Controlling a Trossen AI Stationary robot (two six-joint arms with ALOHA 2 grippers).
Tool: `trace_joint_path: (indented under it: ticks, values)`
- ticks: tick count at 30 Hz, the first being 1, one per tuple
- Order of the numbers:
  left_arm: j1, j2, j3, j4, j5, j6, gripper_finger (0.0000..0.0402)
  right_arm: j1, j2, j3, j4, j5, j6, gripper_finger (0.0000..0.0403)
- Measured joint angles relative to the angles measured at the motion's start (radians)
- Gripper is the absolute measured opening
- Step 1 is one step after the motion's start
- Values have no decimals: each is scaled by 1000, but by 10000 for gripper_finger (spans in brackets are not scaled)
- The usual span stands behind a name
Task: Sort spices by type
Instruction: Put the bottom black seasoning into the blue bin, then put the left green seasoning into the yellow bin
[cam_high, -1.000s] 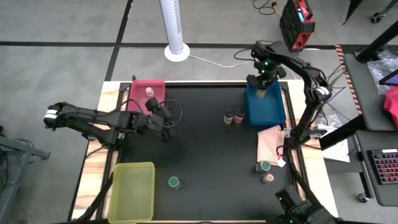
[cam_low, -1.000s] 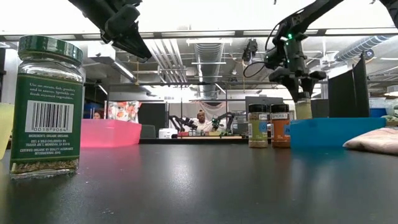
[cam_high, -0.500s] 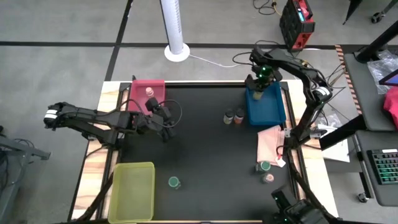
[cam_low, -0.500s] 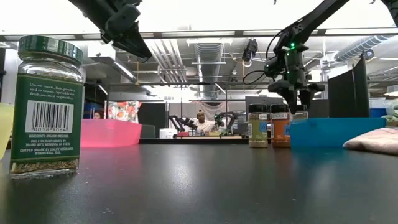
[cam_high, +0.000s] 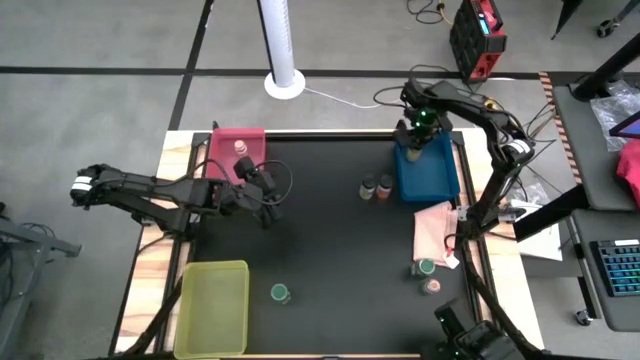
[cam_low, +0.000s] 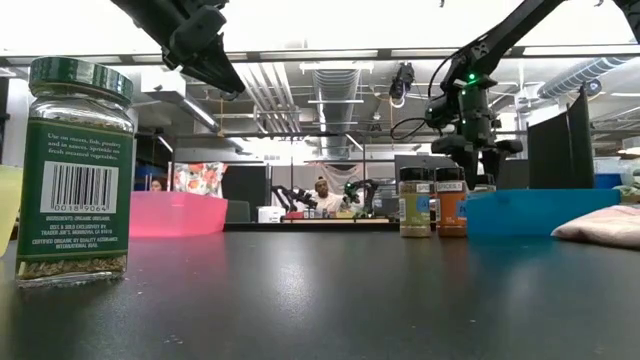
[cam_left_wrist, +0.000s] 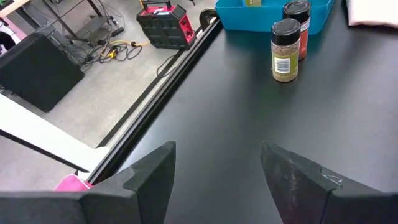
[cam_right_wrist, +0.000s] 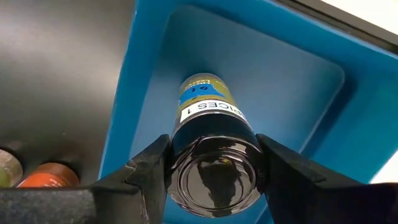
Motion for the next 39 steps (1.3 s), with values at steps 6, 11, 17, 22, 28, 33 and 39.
trace_joint_path:
  ticks: [6,11,17,22,28,33,39]
  values:
    - [0,0,0,0,0,0,220,0,2,-23,8,1,-15,253]
    - [0,0,0,0,0,0,220,0,1,-22,26,1,-16,302]
    - [0,0,0,-1,0,0,220,0,0,-15,28,4,-24,338]
    - [0,0,0,-1,0,-1,220,0,-1,31,26,4,-16,352]
    - [0,0,0,-2,1,-40,220,9,-32,98,17,7,-14,352]
    - [0,0,0,-3,2,-59,220,71,-144,92,50,9,-26,352]
    - [0,0,0,-2,14,-101,220,243,-343,50,124,142,-27,354]
